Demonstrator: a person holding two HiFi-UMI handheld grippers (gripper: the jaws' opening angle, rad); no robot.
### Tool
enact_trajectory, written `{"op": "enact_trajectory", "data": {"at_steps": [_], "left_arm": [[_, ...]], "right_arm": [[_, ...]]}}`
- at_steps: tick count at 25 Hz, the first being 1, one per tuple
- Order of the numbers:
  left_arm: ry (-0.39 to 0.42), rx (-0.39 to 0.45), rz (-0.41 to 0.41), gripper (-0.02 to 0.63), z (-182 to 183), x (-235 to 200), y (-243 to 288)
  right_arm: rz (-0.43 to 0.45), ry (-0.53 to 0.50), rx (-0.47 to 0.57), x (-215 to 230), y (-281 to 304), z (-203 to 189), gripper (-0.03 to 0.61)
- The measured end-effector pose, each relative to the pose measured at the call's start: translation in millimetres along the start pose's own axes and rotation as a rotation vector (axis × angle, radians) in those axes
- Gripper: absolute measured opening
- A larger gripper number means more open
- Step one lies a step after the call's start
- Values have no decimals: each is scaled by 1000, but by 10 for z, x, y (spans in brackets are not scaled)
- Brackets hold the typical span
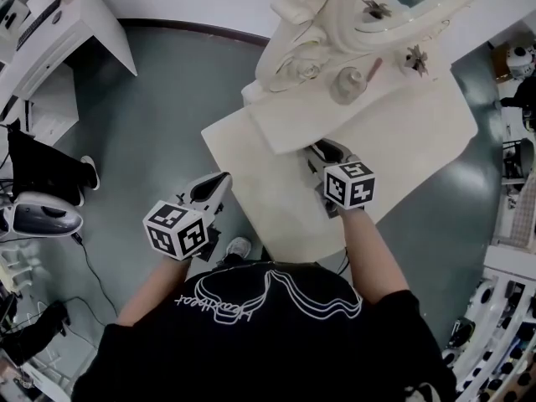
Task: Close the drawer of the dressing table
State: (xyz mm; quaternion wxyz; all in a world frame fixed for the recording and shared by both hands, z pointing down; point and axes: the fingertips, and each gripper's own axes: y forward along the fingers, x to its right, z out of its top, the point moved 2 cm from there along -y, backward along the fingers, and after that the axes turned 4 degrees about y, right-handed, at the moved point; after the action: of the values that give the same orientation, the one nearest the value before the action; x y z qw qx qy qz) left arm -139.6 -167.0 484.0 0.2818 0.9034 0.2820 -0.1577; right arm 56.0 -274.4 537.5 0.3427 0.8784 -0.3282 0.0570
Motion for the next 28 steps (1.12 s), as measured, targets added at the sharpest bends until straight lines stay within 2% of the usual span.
{"op": "enact_trajectory", "data": {"at_steps": [2, 5, 10, 15, 22, 28], "left_arm": [[3, -3, -10, 3, 7, 27, 8], [15, -8, -34, 3, 38, 78, 32], [43, -12, -96, 3, 97, 232, 54], [84, -10, -169, 3, 219, 422, 63], [163, -7, -294, 3, 399, 819, 11], [214, 31, -407, 3, 623, 1180, -143]], "right_arm": [[0, -2, 3, -19, -36, 8, 190], [-1, -2, 16, -57, -136, 24, 230], [25, -24, 66, -230, -426, 97, 262], [27, -32, 143, -449, -832, 220, 265], [69, 1, 271, -847, -1476, 305, 188], [89, 18, 370, -1206, -1881, 369, 64]]}}
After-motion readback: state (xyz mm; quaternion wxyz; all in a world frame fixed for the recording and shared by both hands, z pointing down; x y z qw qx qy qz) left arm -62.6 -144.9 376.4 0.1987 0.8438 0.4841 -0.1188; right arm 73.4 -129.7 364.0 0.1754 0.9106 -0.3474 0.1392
